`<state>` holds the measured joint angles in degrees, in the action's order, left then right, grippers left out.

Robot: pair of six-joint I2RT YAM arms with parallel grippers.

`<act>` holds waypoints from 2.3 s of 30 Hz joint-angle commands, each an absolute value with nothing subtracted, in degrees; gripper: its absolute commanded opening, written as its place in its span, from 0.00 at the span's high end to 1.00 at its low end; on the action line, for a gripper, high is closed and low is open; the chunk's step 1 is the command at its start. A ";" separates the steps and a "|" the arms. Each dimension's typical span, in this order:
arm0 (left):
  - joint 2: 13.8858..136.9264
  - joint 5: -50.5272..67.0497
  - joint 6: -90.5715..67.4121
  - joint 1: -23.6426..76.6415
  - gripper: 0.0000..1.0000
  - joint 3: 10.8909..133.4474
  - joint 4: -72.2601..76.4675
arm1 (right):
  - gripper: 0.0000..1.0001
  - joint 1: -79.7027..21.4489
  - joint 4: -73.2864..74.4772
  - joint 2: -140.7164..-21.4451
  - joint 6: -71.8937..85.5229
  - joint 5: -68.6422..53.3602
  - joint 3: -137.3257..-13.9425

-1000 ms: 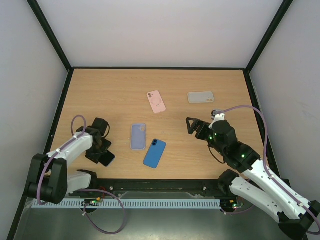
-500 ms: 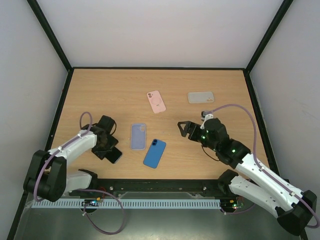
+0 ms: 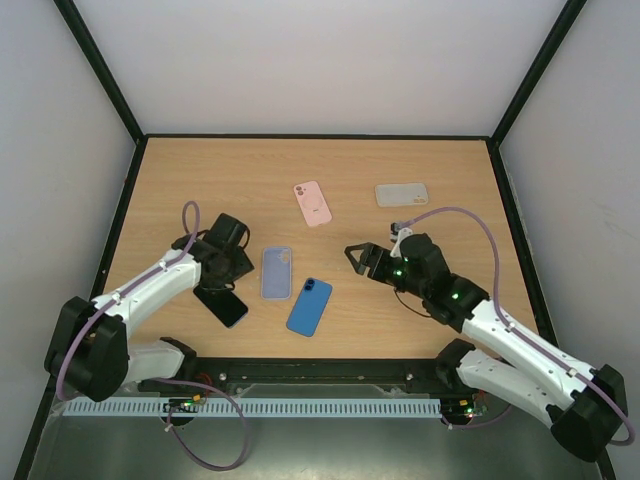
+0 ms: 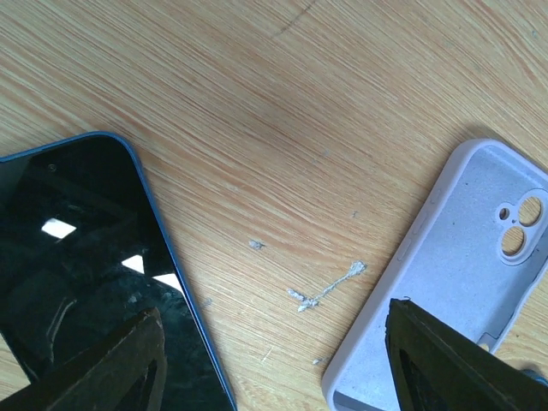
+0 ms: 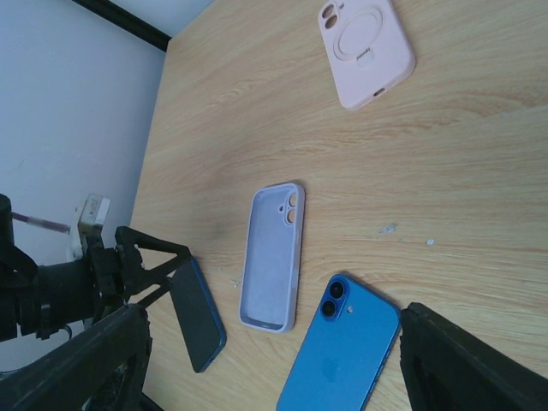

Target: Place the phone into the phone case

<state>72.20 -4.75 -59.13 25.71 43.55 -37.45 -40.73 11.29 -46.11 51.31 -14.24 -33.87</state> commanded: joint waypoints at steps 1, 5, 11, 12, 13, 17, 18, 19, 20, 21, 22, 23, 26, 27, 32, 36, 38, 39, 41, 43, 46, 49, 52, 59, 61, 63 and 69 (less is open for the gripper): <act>72.72 -6.82 -57.43 25.36 0.36 43.55 -39.50 | 0.22 -41.36 8.21 -48.69 52.19 -16.11 -33.36; 72.87 -8.65 -59.54 24.98 0.23 42.68 -42.20 | 0.22 -41.78 7.88 -48.85 52.50 -15.37 -33.29; 74.24 -7.63 -61.15 24.61 0.08 40.21 -43.11 | 0.22 -41.96 8.51 -47.45 52.49 -13.95 -32.86; 74.36 -7.30 -61.64 24.61 0.07 39.66 -42.92 | 0.22 -41.96 8.59 -47.35 52.47 -13.86 -32.80; 74.46 -7.02 -62.00 24.61 0.06 39.11 -42.55 | 0.22 -41.95 8.75 -47.21 52.47 -13.76 -32.76; 74.86 -5.80 -63.03 24.52 0.06 37.42 -41.10 | 0.22 -41.98 9.50 -46.87 52.16 -13.48 -32.76; 74.81 -5.72 -63.23 24.52 0.06 37.09 -40.91 | 0.21 -41.95 9.69 -46.80 52.00 -13.34 -32.82; 74.80 -5.71 -63.47 24.52 0.07 36.81 -40.84 | 0.21 -41.92 9.93 -46.72 51.88 -13.21 -32.79; 74.77 -5.67 -63.72 24.52 0.07 36.52 -40.68 | 0.21 -42.00 10.07 -46.61 51.78 -13.12 -32.78; 74.62 -5.63 -63.91 24.52 0.07 36.29 -40.38 | 0.21 -42.00 10.19 -46.52 51.69 -13.01 -32.81; 74.43 -5.44 -64.05 24.44 0.07 35.88 -39.94 | 0.21 -41.99 10.19 -46.38 51.62 -12.88 -32.74; 74.22 -5.18 -64.21 24.37 0.07 35.50 -39.52 | 0.21 -42.00 10.20 -46.22 51.59 -12.84 -32.77; 74.25 -4.45 -64.86 23.93 0.07 34.61 -39.07 | 0.21 -41.96 10.29 -46.15 51.57 -12.79 -32.74; 74.33 -4.45 -65.19 23.91 0.07 34.49 -39.18 | 0.21 -41.96 10.33 -46.07 51.44 -12.71 -32.72; 74.84 -4.09 -65.94 23.65 0.07 33.50 -38.47 | 0.21 -42.00 10.46 -45.96 51.24 -12.48 -32.54; 75.07 -3.22 -66.37 23.56 0.07 32.40 -36.89 | 0.21 -41.97 10.50 -45.89 51.06 -12.46 -32.55; 75.20 -3.33 -66.82 23.55 0.08 31.63 -36.08 | 0.21 -41.98 10.64 -45.88 51.00 -12.42 -32.69; 75.39 -3.34 -67.06 23.48 0.09 31.20 -35.72 | 0.21 -41.96 10.66 -45.88 51.02 -12.35 -32.63; 75.62 -2.97 -67.23 23.38 0.11 30.37 -34.82 | 0.21 -42.01 10.77 -45.88 50.98 -12.31 -32.78; 75.84 -2.81 -67.39 23.38 0.13 29.74 -34.27 | 0.21 -41.99 10.81 -45.88 51.02 -12.22 -32.68; 76.08 -2.81 -67.46 23.33 0.17 29.36 -33.93 | 0.21 -41.95 10.54 -46.03 51.50 -12.58 -32.61; 75.50 -2.81 -67.22 23.31 0.26 29.59 -33.83 | 0.21 -42.01 9.52 -46.38 52.21 -13.60 -32.09; 74.26 -2.81 -66.86 23.30 0.33 30.11 -34.05 | 0.21 -42.16 8.59 -47.11 52.80 -14.32 -31.74; 69.85 -1.51 -65.13 23.33 0.40 30.99 -34.41 | 0.22 -44.05 6.78 -49.42 53.71 -14.63 -32.13; 68.60 -0.75 -64.20 23.41 0.41 31.24 -34.06 | 0.22 -45.47 5.77 -50.58 54.18 -14.45 -32.25; 67.37 0.03 -63.41 23.47 0.42 31.51 -33.69 | 0.22 -47.20 4.03 -52.03 54.88 -14.33 -32.26; 63.95 3.39 -61.43 24.69 0.44 31.96 -31.59 | 0.27 -53.59 -0.59 -58.81 55.68 -13.43 -33.93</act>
<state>66.59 0.08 -63.51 23.83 31.64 -33.89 -50.09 4.23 -55.22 54.72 -14.37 -32.45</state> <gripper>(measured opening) 0.730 0.750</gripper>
